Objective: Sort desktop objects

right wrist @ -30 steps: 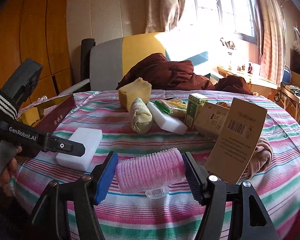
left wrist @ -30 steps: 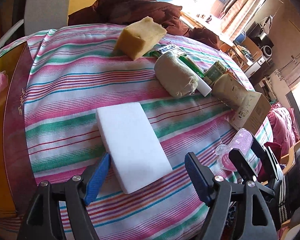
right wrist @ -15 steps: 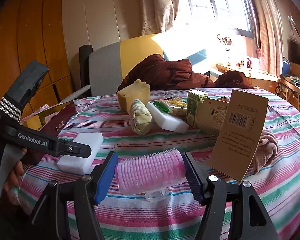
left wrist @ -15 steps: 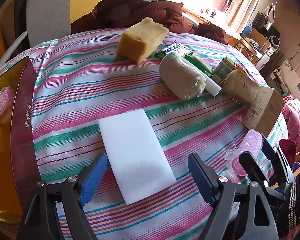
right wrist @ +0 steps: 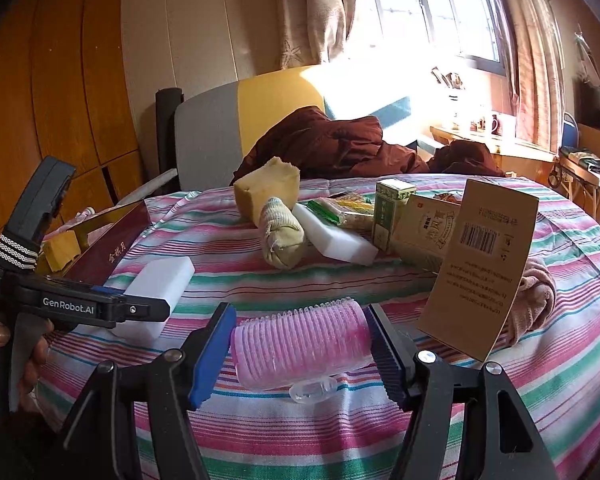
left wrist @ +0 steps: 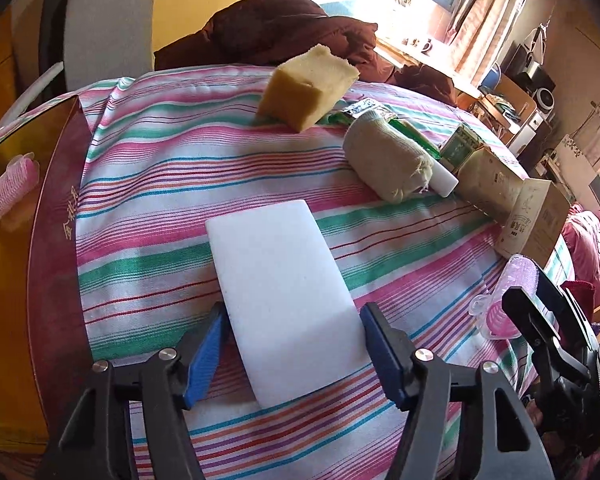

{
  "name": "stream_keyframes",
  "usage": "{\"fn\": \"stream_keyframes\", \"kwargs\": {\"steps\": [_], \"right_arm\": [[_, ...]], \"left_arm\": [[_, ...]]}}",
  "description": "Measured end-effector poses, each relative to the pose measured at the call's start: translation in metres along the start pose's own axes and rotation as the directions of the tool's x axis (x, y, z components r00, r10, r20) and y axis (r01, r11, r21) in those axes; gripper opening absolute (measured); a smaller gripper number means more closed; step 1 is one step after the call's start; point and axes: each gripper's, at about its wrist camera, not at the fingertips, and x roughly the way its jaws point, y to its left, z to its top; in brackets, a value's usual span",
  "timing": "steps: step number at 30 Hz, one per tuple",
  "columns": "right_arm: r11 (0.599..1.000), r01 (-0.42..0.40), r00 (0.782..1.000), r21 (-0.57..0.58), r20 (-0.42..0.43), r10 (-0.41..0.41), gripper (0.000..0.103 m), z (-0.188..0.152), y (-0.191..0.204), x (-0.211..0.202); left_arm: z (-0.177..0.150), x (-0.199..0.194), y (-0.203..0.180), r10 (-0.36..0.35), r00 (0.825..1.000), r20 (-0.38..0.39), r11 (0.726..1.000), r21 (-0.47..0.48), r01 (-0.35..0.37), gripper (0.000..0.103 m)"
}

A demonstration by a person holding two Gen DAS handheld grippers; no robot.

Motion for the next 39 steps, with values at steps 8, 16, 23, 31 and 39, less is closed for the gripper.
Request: {"fn": "stream_keyframes", "kwargs": {"steps": [8, 16, 23, 31, 39], "right_arm": [[1.000, -0.027, 1.000, -0.008, 0.001, 0.027, 0.067, 0.006, 0.017, -0.003], [0.992, -0.105, 0.994, -0.076, -0.001, 0.105, 0.067, 0.025, 0.064, 0.004], [0.957, -0.243, 0.970, -0.162, -0.012, 0.244, 0.067, 0.052, 0.134, 0.018], [0.883, -0.405, 0.914, -0.238, -0.084, 0.397, 0.067, 0.101, 0.221, 0.059], [0.863, -0.429, 0.897, -0.266, -0.242, 0.371, 0.067, 0.130, 0.280, 0.145]], "left_arm": [[-0.018, -0.035, 0.003, -0.091, 0.992, 0.087, 0.993, 0.078, 0.084, 0.068], [-0.029, -0.098, 0.070, -0.074, 0.979, 0.188, 0.997, -0.010, 0.077, 0.068], [-0.044, -0.136, 0.163, 0.086, 0.968, 0.236, 0.986, -0.162, -0.048, 0.068], [-0.058, -0.139, 0.250, 0.197, 0.962, 0.191, 0.941, -0.313, -0.131, 0.068], [-0.061, -0.137, 0.286, 0.199, 0.965, 0.174, 0.931, -0.341, -0.130, 0.069]]}}
